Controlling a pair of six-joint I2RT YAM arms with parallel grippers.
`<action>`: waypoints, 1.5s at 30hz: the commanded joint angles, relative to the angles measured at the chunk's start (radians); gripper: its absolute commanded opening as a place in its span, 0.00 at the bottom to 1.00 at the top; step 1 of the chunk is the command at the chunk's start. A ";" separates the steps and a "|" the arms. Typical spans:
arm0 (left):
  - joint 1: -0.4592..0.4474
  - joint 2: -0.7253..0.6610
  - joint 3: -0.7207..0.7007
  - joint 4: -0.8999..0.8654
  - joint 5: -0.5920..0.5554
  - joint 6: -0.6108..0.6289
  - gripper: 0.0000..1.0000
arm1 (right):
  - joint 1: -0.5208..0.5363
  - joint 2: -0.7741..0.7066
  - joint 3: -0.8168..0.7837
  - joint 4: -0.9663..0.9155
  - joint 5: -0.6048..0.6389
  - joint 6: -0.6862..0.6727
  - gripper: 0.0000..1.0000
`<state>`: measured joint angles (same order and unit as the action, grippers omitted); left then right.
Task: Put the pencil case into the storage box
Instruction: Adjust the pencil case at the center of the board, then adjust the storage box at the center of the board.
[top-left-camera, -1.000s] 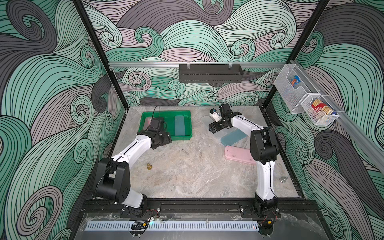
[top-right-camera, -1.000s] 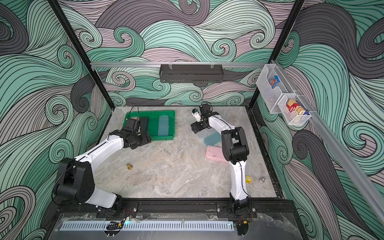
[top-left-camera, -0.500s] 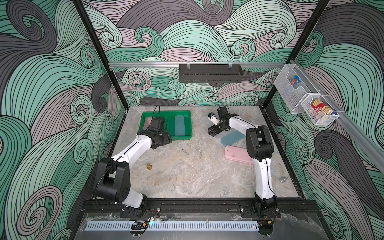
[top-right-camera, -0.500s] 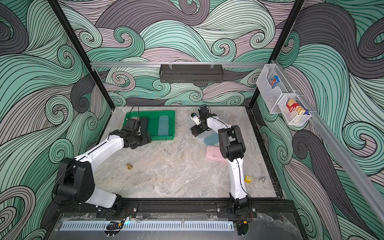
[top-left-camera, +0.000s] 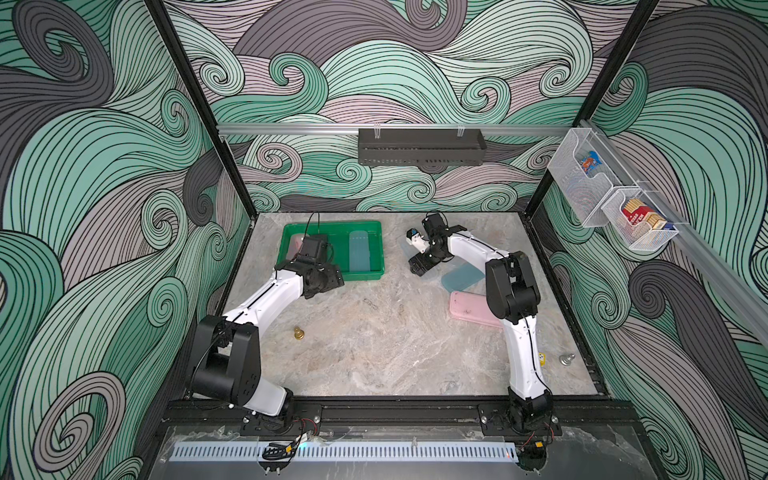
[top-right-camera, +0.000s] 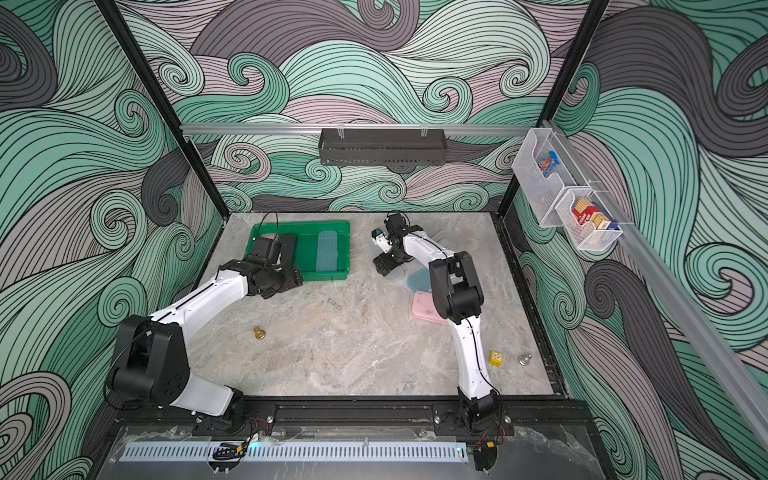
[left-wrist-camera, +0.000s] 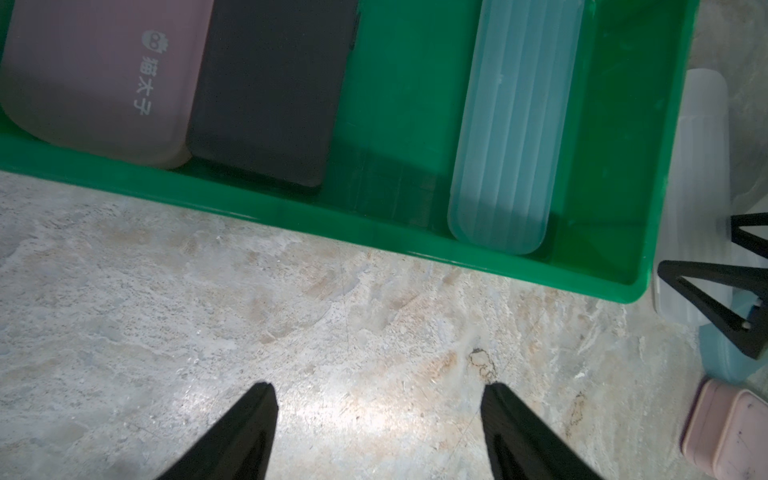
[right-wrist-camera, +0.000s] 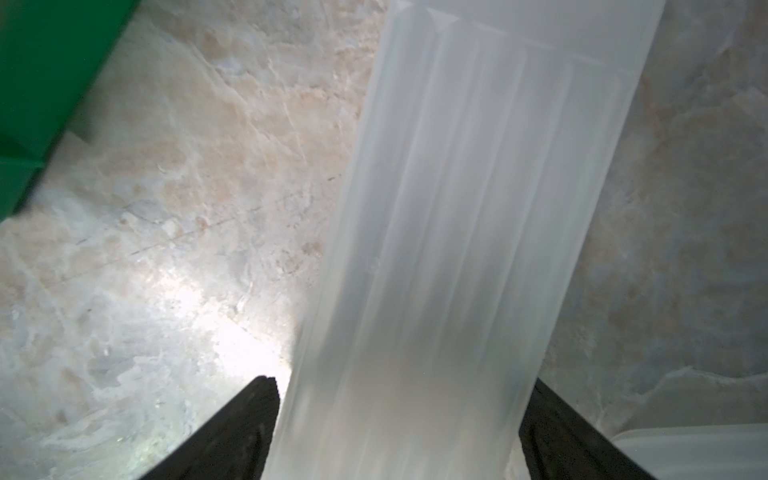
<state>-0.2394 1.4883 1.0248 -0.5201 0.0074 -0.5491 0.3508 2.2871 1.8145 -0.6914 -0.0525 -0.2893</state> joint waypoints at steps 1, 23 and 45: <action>-0.007 -0.041 -0.009 -0.007 -0.008 0.011 0.81 | 0.016 0.012 0.010 -0.066 -0.015 0.025 0.89; -0.006 -0.082 -0.017 -0.029 -0.070 0.005 0.81 | 0.070 0.040 0.005 -0.116 0.042 0.094 0.84; 0.327 0.407 0.436 -0.105 -0.269 0.123 0.88 | 0.068 -0.027 -0.092 -0.116 -0.031 0.151 0.81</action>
<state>0.0692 1.8420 1.4212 -0.5877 -0.2436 -0.4709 0.4202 2.2601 1.7576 -0.7433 -0.0311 -0.1661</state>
